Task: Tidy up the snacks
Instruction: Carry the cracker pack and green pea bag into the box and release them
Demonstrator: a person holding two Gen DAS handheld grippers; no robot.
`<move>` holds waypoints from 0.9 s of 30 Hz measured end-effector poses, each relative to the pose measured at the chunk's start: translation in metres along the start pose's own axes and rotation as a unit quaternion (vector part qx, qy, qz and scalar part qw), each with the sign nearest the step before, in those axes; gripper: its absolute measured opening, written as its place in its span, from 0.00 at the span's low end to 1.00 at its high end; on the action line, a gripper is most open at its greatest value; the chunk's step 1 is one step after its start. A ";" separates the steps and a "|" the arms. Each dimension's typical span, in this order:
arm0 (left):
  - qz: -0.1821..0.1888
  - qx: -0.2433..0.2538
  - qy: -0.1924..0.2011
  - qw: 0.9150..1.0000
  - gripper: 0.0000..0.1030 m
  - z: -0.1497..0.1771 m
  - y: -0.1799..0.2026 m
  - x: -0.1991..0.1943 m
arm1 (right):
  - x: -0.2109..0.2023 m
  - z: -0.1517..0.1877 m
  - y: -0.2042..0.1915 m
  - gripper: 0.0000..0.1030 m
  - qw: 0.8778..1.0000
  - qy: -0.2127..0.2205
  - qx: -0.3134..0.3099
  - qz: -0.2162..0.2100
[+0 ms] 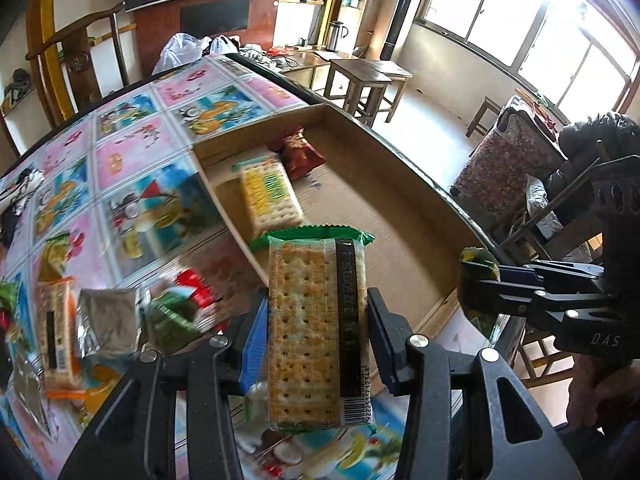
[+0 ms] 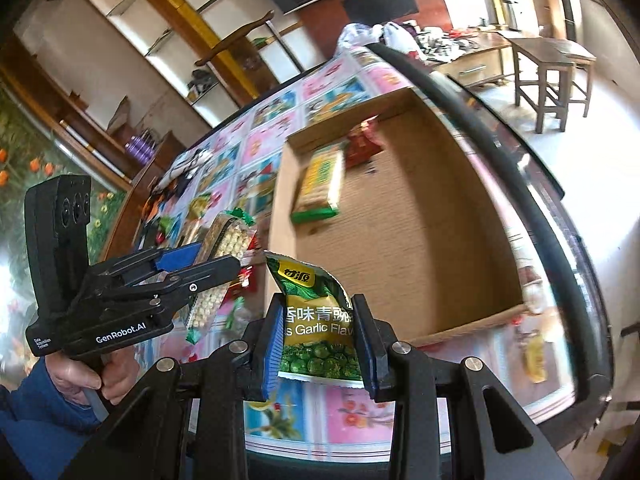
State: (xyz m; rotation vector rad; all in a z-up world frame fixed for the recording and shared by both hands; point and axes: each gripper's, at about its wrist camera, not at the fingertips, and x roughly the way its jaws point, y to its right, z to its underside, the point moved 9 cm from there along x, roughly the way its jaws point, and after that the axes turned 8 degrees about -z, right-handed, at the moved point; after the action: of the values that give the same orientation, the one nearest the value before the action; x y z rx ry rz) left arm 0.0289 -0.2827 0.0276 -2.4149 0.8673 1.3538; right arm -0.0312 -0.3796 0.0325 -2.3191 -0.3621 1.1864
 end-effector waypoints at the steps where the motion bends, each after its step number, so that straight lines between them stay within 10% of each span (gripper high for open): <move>1: 0.000 0.001 0.002 1.000 0.44 -0.004 0.002 0.001 | -0.004 -0.002 0.005 0.34 1.000 0.002 0.003 0.004; 27: -0.032 -0.091 -0.023 0.995 0.43 -0.061 0.026 0.103 | 0.088 -0.162 0.088 0.33 0.999 -0.046 -0.002 0.029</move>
State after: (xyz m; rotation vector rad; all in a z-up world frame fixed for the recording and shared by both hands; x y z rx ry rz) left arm 0.0967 -0.3713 -0.0234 -2.5101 0.6753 1.5175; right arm 0.1522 -0.4648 0.0046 -2.2987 -0.3332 1.3237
